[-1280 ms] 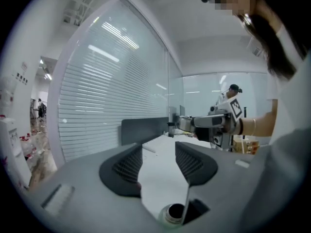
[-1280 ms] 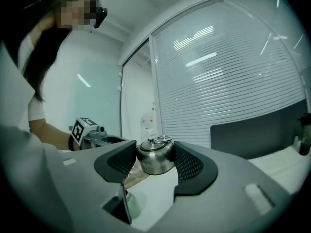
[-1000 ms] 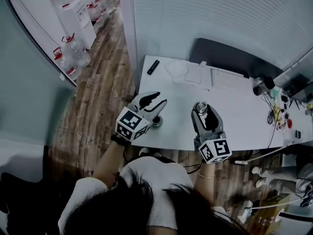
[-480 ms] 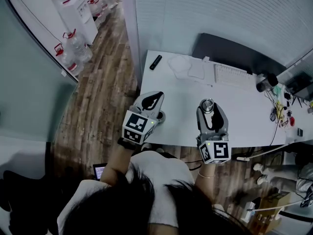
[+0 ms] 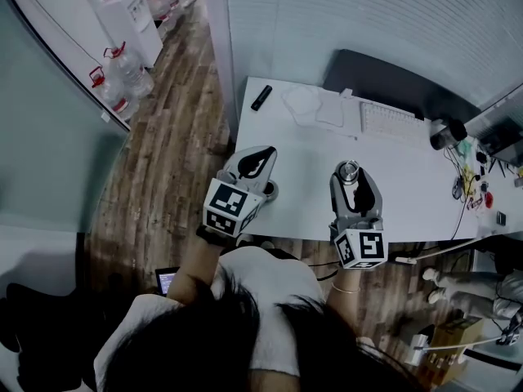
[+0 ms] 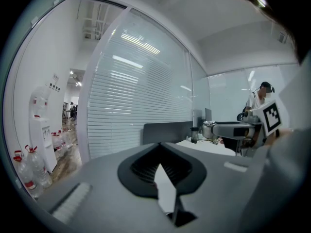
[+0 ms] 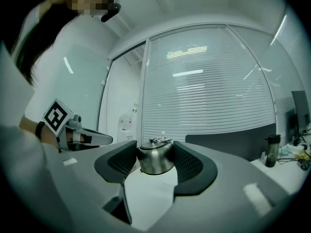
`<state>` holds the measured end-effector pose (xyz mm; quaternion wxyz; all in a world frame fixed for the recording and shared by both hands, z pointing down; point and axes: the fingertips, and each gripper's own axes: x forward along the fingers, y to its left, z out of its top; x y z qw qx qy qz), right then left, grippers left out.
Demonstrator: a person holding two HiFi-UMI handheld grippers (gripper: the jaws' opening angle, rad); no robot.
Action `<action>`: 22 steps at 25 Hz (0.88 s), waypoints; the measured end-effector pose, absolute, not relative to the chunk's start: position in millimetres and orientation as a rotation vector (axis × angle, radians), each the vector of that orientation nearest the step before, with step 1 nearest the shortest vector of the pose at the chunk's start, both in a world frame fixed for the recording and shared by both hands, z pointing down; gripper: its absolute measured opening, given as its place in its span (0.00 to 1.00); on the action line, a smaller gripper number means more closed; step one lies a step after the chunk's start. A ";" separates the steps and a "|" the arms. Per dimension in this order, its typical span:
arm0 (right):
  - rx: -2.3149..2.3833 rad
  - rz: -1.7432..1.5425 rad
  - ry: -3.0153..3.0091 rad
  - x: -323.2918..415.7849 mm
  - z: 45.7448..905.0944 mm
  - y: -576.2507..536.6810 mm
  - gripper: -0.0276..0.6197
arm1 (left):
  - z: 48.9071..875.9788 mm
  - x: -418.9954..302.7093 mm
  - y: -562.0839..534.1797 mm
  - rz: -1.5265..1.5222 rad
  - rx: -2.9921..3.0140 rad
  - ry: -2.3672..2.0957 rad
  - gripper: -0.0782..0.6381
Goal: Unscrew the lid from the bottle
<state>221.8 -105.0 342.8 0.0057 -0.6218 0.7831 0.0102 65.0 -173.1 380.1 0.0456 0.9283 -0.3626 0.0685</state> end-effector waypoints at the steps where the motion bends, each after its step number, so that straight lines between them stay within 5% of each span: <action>1: -1.947 0.024 2.448 222.4 342.8 -105.0 0.41 | 380.8 64.3 -173.3 0.209 2.833 -1.108 0.19; 22: -1.920 -0.035 2.492 218.9 353.9 -113.1 0.41 | 387.1 57.1 -180.2 0.208 2.816 -1.123 0.19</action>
